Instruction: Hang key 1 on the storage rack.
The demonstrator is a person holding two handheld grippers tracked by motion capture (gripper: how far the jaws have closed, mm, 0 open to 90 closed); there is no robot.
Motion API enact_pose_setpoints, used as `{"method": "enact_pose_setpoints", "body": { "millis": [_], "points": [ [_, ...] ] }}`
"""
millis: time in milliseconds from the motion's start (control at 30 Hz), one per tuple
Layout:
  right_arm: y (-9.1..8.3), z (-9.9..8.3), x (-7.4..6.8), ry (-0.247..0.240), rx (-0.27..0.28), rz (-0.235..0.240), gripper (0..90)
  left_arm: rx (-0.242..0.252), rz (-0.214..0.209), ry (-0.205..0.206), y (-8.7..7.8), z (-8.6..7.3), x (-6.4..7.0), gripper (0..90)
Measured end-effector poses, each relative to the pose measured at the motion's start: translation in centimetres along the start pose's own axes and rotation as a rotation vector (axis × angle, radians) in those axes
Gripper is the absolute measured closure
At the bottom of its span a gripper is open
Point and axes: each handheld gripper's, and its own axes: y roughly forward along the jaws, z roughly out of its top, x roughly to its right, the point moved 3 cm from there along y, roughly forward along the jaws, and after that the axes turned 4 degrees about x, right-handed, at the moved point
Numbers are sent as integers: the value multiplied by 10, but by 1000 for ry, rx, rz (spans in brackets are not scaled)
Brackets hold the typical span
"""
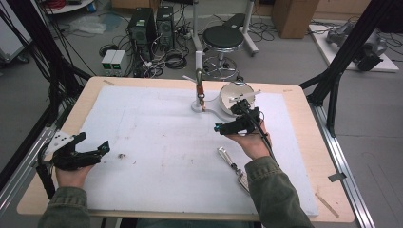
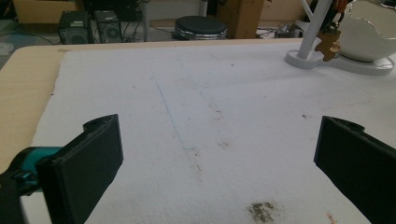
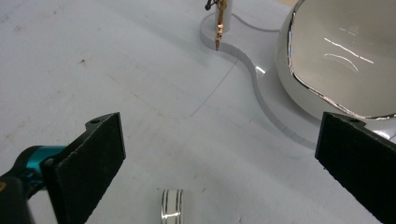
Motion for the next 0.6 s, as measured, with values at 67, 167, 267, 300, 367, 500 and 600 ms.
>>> {"method": "enact_pose_setpoints", "body": {
  "millis": [67,167,267,300,367,500,600],
  "points": [
    [-1,-3,0,1,4,-1,5,0,0,1,0,0,0,17],
    [-2,-9,1,-2,-2,1,5,1,1,1,0,0,0,17],
    [-3,-15,0,0,-10,0,5,1,1,1,0,0,0,17],
    [-3,-17,-1,-3,-11,0,5,1,2,2,0,0,0,17],
    [-3,-22,-1,-1,-20,3,5,-1,1,1,0,0,0,17],
    [-1,-31,-3,3,-32,10,5,-3,1,1,0,0,0,17],
    [1,-37,-3,8,-36,14,5,-5,1,2,0,0,0,17]
  ]
}}
